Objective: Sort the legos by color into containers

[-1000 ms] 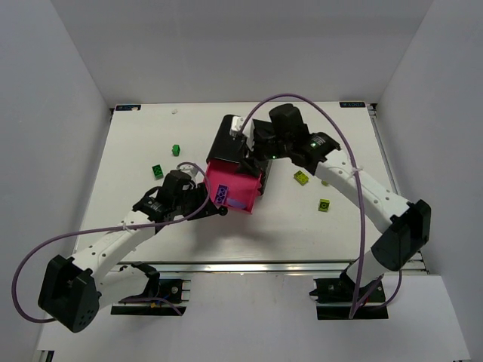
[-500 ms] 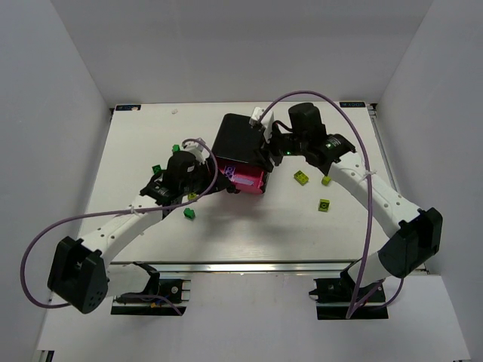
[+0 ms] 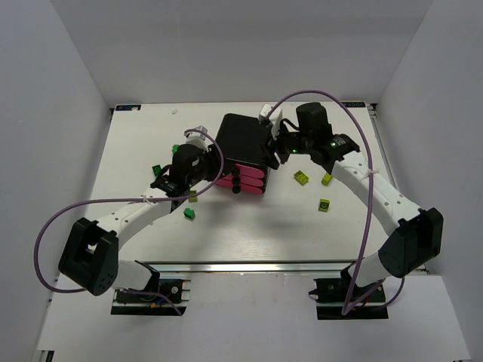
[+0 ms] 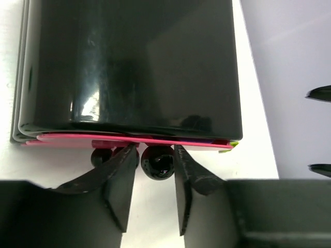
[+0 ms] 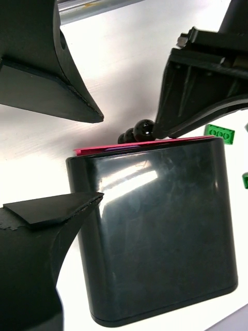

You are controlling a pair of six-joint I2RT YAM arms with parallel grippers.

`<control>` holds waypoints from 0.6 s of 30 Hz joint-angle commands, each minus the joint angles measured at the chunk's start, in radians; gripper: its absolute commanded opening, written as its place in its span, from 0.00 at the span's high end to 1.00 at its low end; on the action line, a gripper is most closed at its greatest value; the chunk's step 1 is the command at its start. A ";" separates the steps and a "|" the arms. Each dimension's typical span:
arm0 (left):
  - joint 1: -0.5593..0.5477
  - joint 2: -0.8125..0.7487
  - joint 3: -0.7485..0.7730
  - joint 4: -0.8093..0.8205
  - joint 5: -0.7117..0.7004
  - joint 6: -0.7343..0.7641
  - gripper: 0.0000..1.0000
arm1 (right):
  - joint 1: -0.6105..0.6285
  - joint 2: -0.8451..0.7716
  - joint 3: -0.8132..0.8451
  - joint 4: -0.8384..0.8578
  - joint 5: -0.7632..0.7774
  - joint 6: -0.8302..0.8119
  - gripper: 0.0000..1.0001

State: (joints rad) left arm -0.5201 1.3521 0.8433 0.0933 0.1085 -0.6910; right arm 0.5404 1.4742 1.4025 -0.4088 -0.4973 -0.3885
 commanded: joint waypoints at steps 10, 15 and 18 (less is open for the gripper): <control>0.003 -0.246 -0.110 0.135 -0.052 0.005 0.71 | -0.019 -0.032 -0.020 0.031 -0.026 0.010 0.38; 0.003 -0.402 -0.168 0.061 -0.125 -0.053 0.86 | -0.019 -0.020 -0.004 -0.040 -0.096 -0.056 0.49; 0.003 -0.449 -0.196 -0.036 -0.124 -0.083 1.00 | -0.011 0.001 0.010 -0.196 -0.222 -0.257 0.80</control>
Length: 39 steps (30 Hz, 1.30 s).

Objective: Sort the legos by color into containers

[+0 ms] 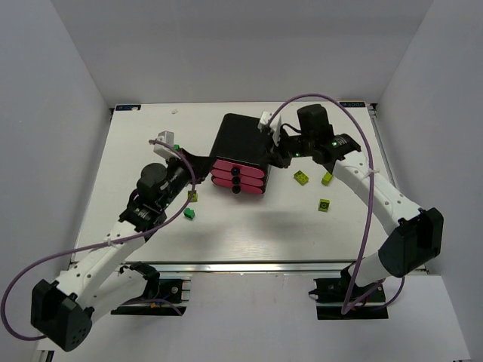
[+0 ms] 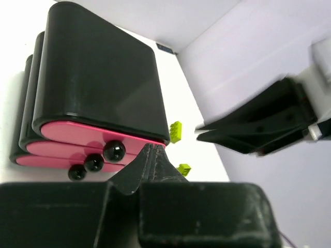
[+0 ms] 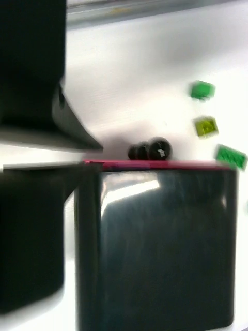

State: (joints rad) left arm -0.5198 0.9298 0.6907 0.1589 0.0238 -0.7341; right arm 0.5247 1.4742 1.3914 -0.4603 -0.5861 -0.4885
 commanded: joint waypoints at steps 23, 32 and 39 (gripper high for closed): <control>0.003 0.191 -0.194 0.129 0.134 -0.280 0.32 | 0.158 0.124 -0.069 0.138 0.374 -0.121 1.00; 0.003 0.430 -0.143 0.281 0.280 -0.223 0.36 | 0.146 0.095 -0.042 0.020 0.138 -0.171 1.00; 0.003 0.563 -0.066 0.373 0.307 -0.199 0.41 | 0.144 -0.001 -0.074 -0.020 -0.038 -0.136 0.77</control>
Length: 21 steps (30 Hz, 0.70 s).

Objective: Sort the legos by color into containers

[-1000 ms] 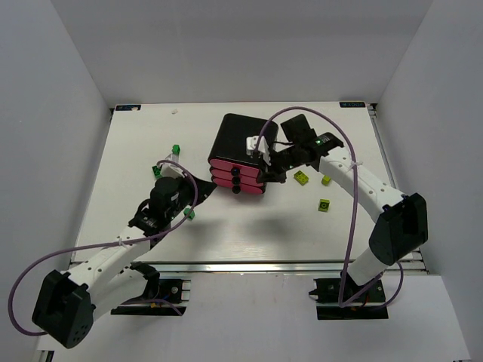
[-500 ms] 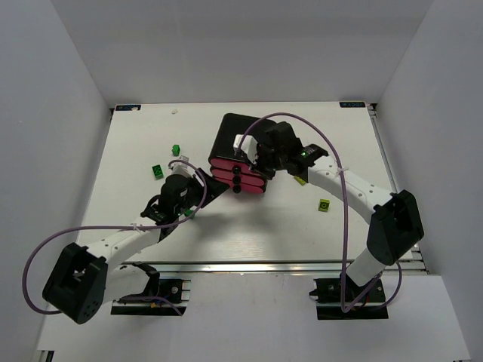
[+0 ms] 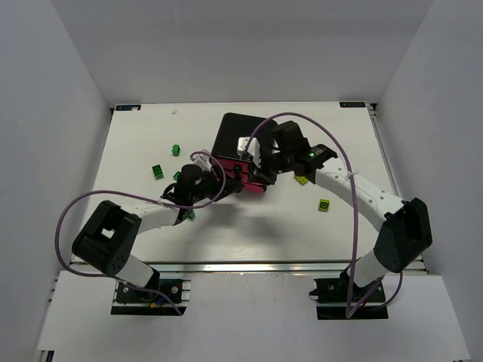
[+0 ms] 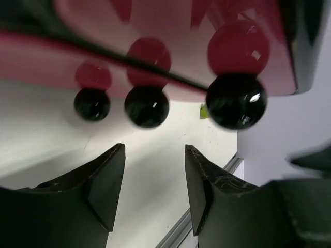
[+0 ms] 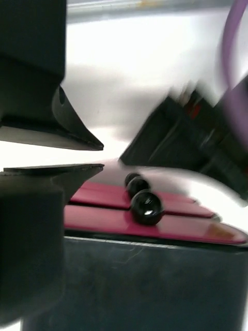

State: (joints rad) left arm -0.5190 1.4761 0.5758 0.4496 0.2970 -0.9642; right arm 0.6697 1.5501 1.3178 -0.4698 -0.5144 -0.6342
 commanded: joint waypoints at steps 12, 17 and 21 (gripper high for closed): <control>0.002 0.127 0.122 0.092 -0.053 0.032 0.56 | -0.036 -0.119 -0.023 0.003 -0.085 0.047 0.73; 0.002 0.128 0.122 0.100 -0.052 0.035 0.76 | -0.044 -0.116 -0.022 0.000 -0.088 0.047 0.73; 0.002 0.102 0.102 0.092 -0.039 0.045 0.81 | -0.048 -0.120 -0.028 -0.004 -0.087 0.047 0.73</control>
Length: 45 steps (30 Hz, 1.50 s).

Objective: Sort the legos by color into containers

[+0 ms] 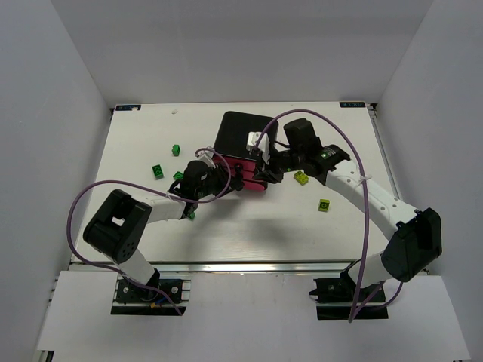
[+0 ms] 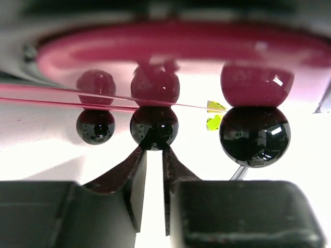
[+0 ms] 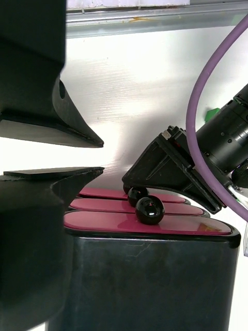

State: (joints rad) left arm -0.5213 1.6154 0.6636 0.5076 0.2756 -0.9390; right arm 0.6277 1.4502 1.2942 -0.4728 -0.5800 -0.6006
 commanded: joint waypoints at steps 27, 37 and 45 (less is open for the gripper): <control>0.004 -0.006 0.077 -0.012 -0.122 0.077 0.66 | -0.039 -0.047 -0.035 -0.004 -0.015 0.016 0.71; 0.004 -0.181 -0.039 -0.138 0.023 0.150 0.81 | -0.057 -0.056 -0.035 -0.013 -0.018 0.018 0.64; 0.004 -0.269 -0.107 -0.225 0.050 0.181 0.58 | -0.083 -0.065 -0.053 -0.010 0.000 0.068 0.48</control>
State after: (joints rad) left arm -0.5190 1.3800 0.5636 0.3138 0.2901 -0.8001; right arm 0.5606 1.4265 1.2518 -0.4763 -0.5797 -0.5667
